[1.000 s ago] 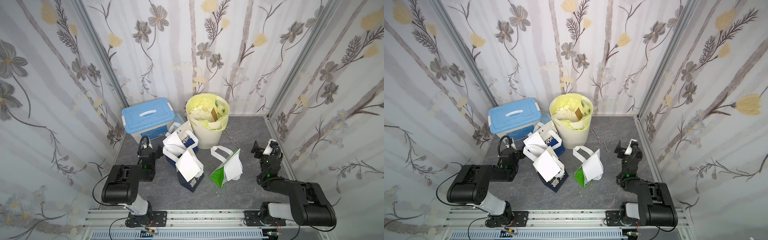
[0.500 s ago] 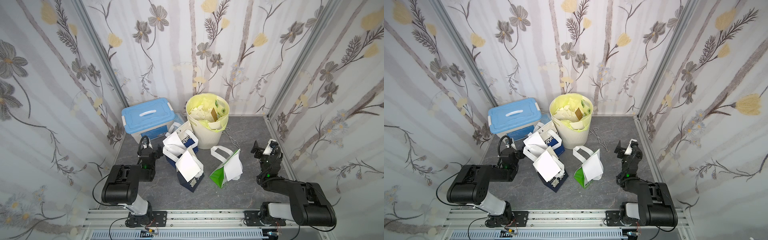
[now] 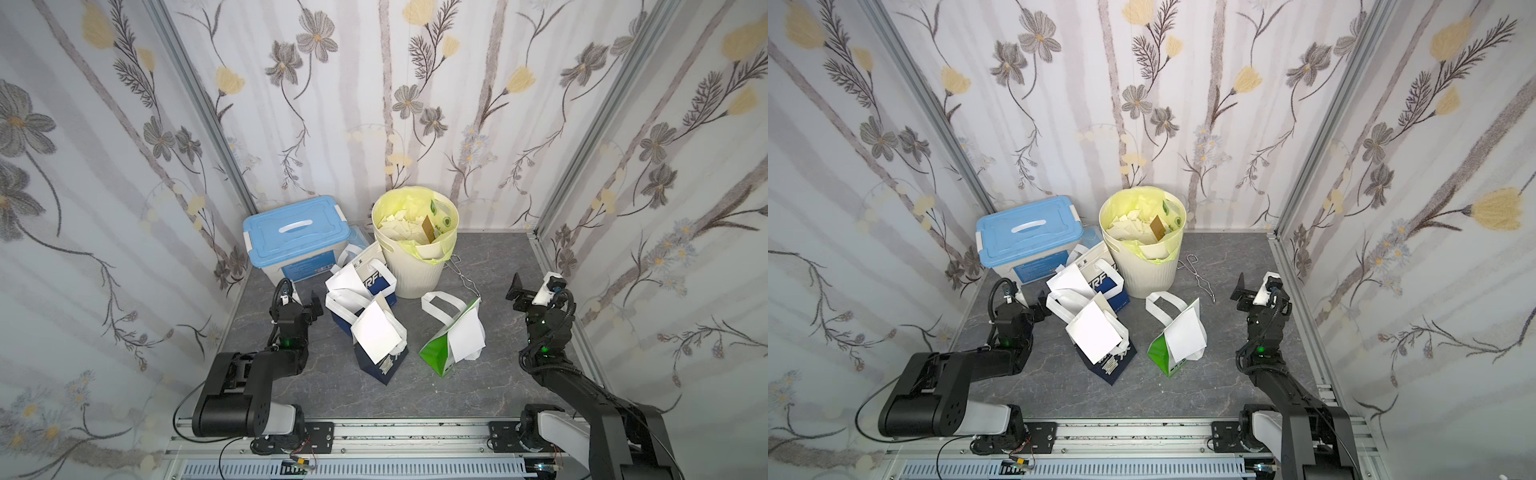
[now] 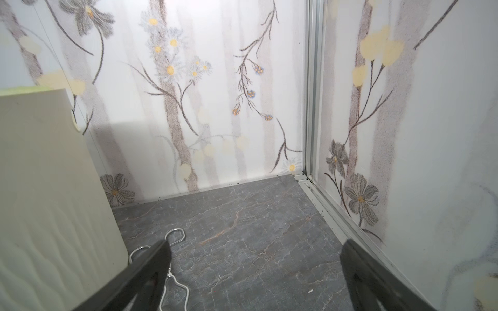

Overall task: Shred takeout receipts and throw away
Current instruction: Pick up the takeout bag at the center of the board.

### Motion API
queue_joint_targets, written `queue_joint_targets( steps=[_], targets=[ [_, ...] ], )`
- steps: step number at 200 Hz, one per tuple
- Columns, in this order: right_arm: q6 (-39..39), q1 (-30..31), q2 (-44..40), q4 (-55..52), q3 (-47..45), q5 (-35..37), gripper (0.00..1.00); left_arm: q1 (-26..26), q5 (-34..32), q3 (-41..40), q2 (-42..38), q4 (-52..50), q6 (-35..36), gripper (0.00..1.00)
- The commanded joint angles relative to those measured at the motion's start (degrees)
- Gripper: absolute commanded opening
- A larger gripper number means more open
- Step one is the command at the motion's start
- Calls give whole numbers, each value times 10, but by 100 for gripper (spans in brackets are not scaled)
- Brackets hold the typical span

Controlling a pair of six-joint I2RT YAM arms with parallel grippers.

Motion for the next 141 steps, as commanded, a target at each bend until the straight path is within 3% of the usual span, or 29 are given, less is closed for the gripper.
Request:
queue_joint_targets(
  steps=[1, 43, 75, 97, 141],
  targets=[
    [28, -1, -53, -97, 0, -7, 100, 1, -46, 18, -109, -150, -7, 100],
    [179, -26, -126, -315, 63, 10, 100, 3, -116, 15, -395, -441, -59, 100],
    [218, -33, -169, -441, 124, -29, 100, 5, -81, 86, -559, -649, -102, 100],
    [224, -33, -182, -521, 184, -72, 100, 4, -14, 180, -555, -739, -115, 100],
    [228, -29, -166, -656, 338, -180, 100, 4, 173, 414, -404, -880, -127, 100]
  ],
)
